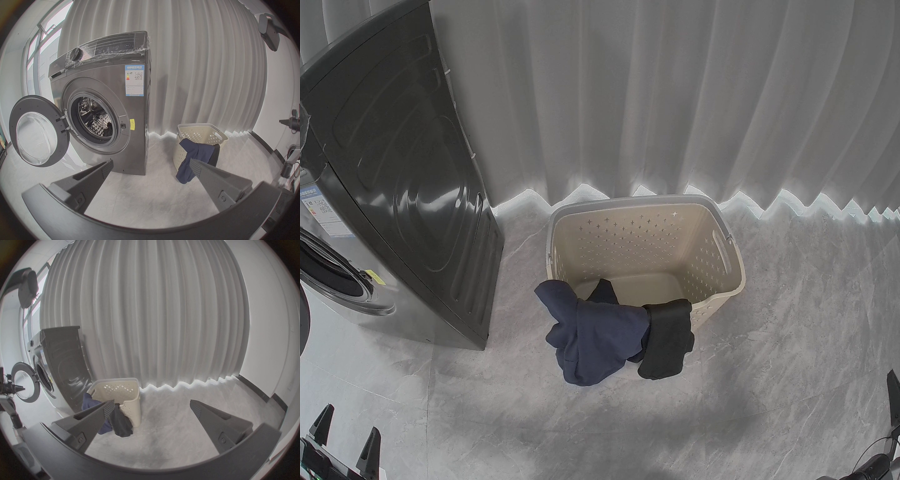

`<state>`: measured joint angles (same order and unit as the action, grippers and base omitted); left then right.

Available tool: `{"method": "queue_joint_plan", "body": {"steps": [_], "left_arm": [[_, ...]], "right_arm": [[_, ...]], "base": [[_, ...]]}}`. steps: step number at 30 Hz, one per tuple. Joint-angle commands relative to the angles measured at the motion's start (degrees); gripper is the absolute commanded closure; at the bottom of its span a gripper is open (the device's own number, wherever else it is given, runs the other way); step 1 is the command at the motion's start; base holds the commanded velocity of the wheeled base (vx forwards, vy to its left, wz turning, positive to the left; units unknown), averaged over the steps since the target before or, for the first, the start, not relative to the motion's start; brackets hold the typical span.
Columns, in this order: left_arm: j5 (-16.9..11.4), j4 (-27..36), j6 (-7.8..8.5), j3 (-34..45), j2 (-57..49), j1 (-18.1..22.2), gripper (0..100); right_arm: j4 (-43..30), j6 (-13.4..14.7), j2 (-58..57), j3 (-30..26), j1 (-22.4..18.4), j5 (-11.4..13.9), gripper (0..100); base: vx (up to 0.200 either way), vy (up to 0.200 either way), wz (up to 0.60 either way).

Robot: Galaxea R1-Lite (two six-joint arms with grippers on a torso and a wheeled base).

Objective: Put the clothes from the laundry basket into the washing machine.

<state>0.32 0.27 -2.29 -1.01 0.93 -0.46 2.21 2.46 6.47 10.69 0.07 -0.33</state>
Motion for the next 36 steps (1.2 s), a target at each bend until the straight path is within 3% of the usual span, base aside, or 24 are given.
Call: {"method": "queue_joint_plan", "body": {"steps": [1,5,6,9,14,21,29,36], "left_arm": [[0.03,0.0,-0.08,1.01,-0.75,0.02,0],[0.12,0.0,-0.17,1.01,-0.75,0.02,0],[0.03,0.0,-0.08,1.01,-0.75,0.02,0],[0.03,0.0,0.01,1.01,-0.75,0.02,0],[0.03,0.0,0.01,1.01,-0.75,0.02,0],[0.03,0.0,0.01,1.01,-0.75,0.02,0],[0.03,0.0,-0.08,1.01,-0.75,0.02,0],[0.03,0.0,-0.08,1.01,-0.75,0.02,0]], "right_arm": [[5.35,2.9,28.16,-1.9,5.38,3.67,0],[10.98,2.99,37.47,-3.75,10.03,4.2,0],[14.93,3.87,43.45,-3.92,13.2,4.11,0],[19.06,6.06,49.95,-3.48,15.84,4.11,0],[24.25,7.38,58.13,-1.99,17.68,3.76,0],[39.01,7.73,76.76,-0.58,20.76,3.14,0],[50.97,10.37,89.68,2.4,28.93,-5.12,0],[51.23,10.63,95.66,7.77,30.25,-5.74,0]], "base": [[0.0,0.0,0.0],[0.0,0.0,0.0],[0.0,0.0,0.0],[0.0,0.0,0.0],[0.0,0.0,0.0],[0.0,0.0,0.0],[0.0,0.0,0.0],[0.0,0.0,0.0]]}}
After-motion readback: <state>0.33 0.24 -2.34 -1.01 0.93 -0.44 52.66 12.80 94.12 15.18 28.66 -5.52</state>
